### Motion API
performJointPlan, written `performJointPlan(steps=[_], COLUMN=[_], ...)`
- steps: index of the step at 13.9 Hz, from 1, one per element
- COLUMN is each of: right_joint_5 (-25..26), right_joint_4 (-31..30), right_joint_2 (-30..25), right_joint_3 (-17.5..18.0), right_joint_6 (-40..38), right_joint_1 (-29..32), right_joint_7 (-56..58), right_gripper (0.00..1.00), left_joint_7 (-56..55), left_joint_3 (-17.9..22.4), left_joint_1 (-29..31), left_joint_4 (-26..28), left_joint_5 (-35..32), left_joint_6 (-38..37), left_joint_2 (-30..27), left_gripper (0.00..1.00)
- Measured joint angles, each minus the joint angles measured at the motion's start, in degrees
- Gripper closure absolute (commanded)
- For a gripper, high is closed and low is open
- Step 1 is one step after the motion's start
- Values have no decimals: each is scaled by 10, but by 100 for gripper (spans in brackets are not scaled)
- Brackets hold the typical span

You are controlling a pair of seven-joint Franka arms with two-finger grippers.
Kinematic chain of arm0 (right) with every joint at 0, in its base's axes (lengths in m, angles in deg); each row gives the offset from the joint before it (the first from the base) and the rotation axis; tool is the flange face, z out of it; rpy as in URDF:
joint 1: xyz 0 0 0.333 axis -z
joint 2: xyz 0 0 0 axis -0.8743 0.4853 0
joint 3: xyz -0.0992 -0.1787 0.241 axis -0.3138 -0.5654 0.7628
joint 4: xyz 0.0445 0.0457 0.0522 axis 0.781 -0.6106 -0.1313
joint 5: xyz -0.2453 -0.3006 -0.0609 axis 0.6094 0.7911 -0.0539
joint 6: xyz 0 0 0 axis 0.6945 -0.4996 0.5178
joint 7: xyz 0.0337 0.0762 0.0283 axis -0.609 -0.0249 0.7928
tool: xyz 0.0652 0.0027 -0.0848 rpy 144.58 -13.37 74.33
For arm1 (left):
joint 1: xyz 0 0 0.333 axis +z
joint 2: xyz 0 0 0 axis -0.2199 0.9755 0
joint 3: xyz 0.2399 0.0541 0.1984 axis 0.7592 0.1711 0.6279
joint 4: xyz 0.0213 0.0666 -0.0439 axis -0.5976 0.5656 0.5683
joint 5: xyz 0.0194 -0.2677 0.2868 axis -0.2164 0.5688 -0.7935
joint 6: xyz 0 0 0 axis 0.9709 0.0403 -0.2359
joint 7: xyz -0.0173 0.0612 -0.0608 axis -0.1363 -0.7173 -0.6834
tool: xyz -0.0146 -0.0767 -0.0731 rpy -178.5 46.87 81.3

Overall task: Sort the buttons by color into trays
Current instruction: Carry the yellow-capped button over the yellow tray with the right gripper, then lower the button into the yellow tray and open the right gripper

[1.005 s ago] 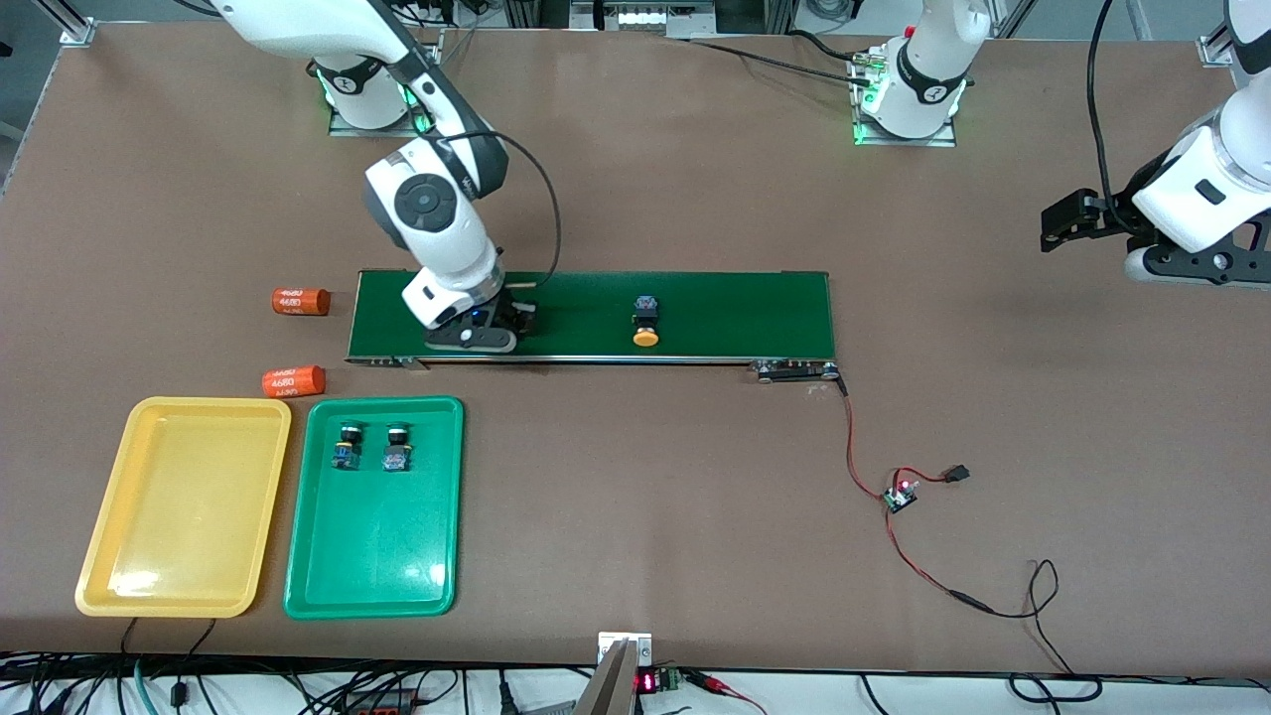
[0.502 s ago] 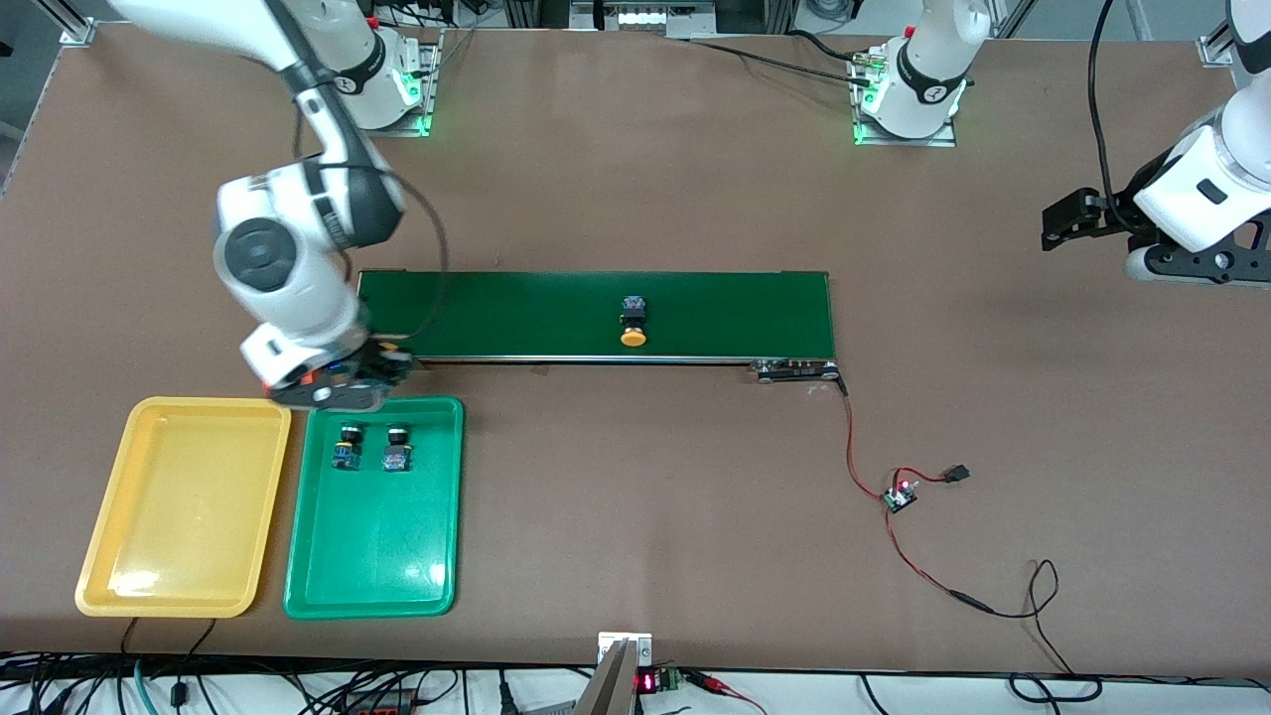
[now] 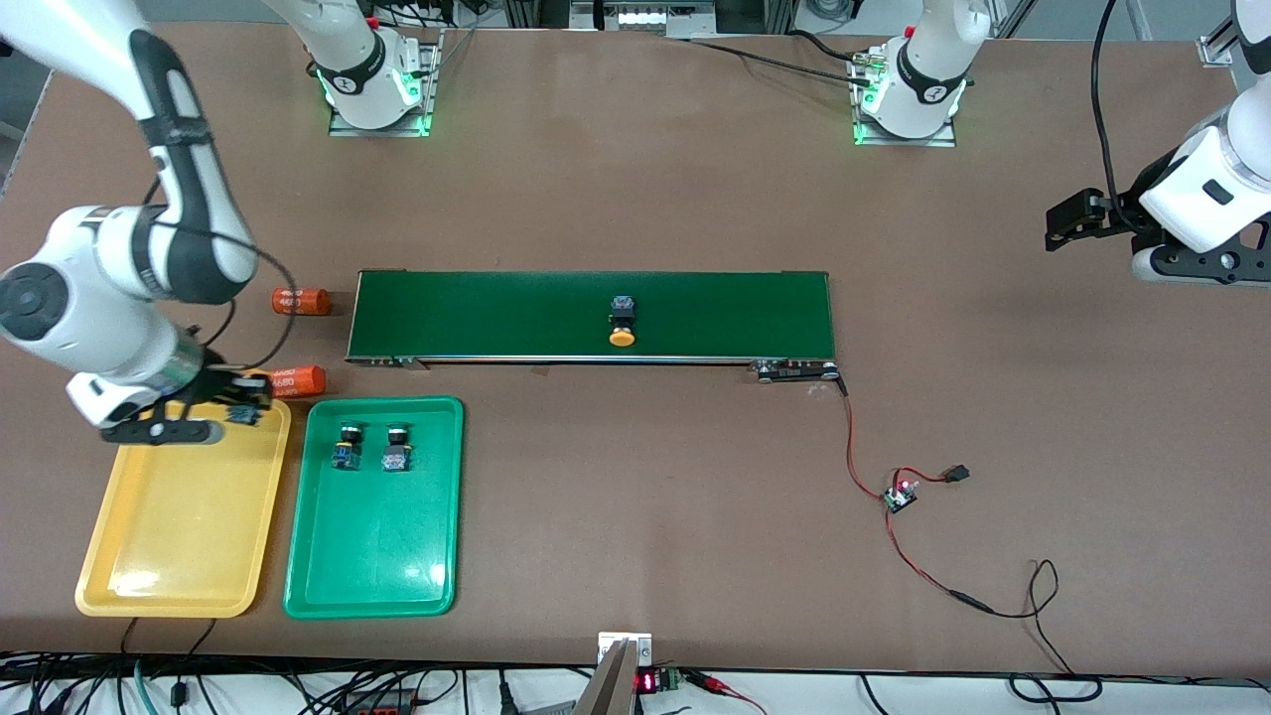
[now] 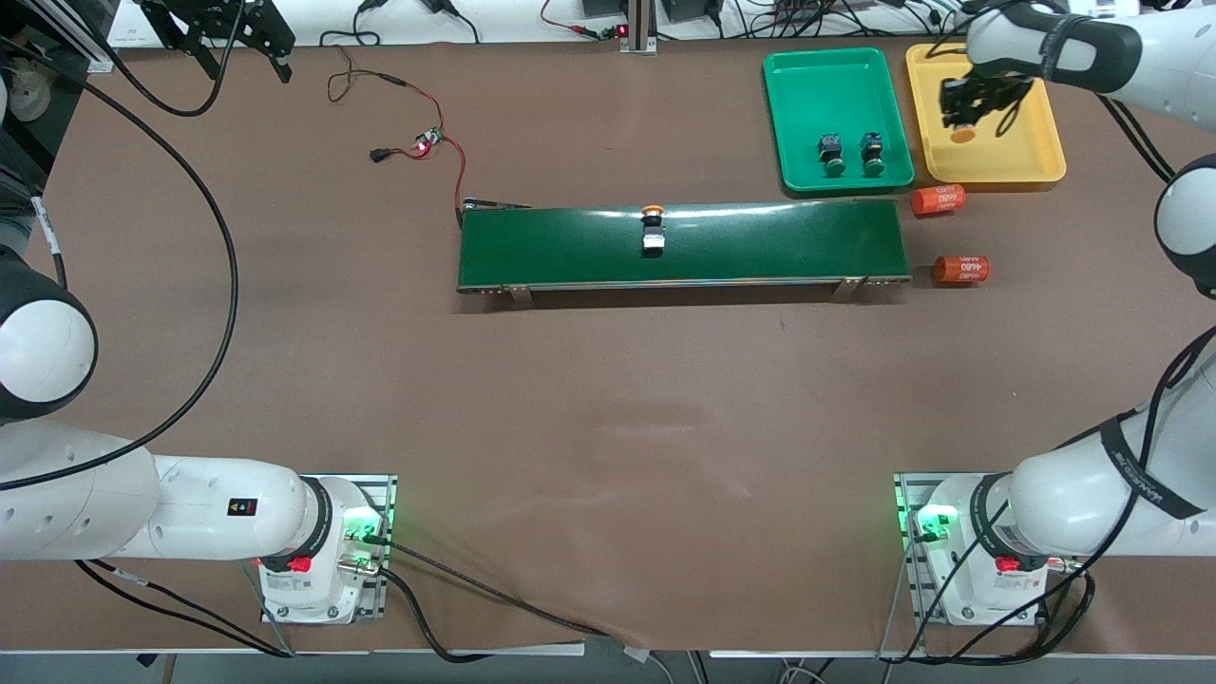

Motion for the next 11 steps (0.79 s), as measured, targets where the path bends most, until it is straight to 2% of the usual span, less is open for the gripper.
performJointPlan(steps=[4,9,10,11], right_joint_5=[-1,-2,-2,-2], right_joint_4=[59,103,107,111], right_joint_2=[75,159,167,171], right_joint_3=[0,5,8,9], right_joint_6=[19,111,116,120], right_joint_1=[67,127,133,135], right_joint_7=[115,207,212,212], right_gripper=[92,89,78,56], left_joint_7=[0,0,0,0], left_joint_3=[2,2,2,2], left_joint_1=[0,0,0,0], left_joint_4=[0,0,0,0], left_joint_5=[0,0,0,0], left_joint_6=[0,0,0,0], left_joint_2=[0,0,0,0], left_gripper=[0,0,0,0])
